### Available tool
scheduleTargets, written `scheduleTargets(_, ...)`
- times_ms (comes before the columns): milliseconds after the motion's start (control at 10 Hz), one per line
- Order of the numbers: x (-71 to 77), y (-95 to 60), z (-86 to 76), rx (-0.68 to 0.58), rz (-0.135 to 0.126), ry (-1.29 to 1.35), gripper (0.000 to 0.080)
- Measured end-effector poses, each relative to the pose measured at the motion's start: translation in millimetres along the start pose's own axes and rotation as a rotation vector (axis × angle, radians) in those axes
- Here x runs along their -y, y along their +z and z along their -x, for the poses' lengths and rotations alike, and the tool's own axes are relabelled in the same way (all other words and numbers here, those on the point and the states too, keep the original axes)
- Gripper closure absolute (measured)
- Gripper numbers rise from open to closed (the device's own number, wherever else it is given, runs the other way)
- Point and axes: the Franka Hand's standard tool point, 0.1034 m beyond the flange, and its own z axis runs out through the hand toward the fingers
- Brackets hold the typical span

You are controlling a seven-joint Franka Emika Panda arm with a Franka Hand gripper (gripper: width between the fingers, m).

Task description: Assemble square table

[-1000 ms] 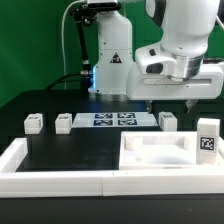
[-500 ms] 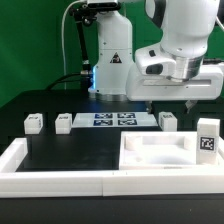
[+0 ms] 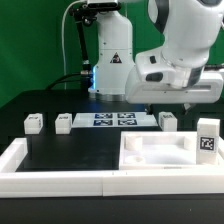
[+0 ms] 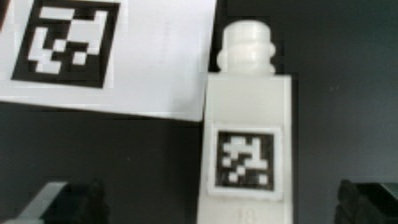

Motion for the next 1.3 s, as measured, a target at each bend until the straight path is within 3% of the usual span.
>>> scheduleTargets(800, 0.7, 14.9, 4.7, 0.504, 0.050, 0.016, 0.0150)
scheduleTargets(1300, 1.0, 18.0, -0.3, 0.502, 0.054, 0.015, 0.0150)
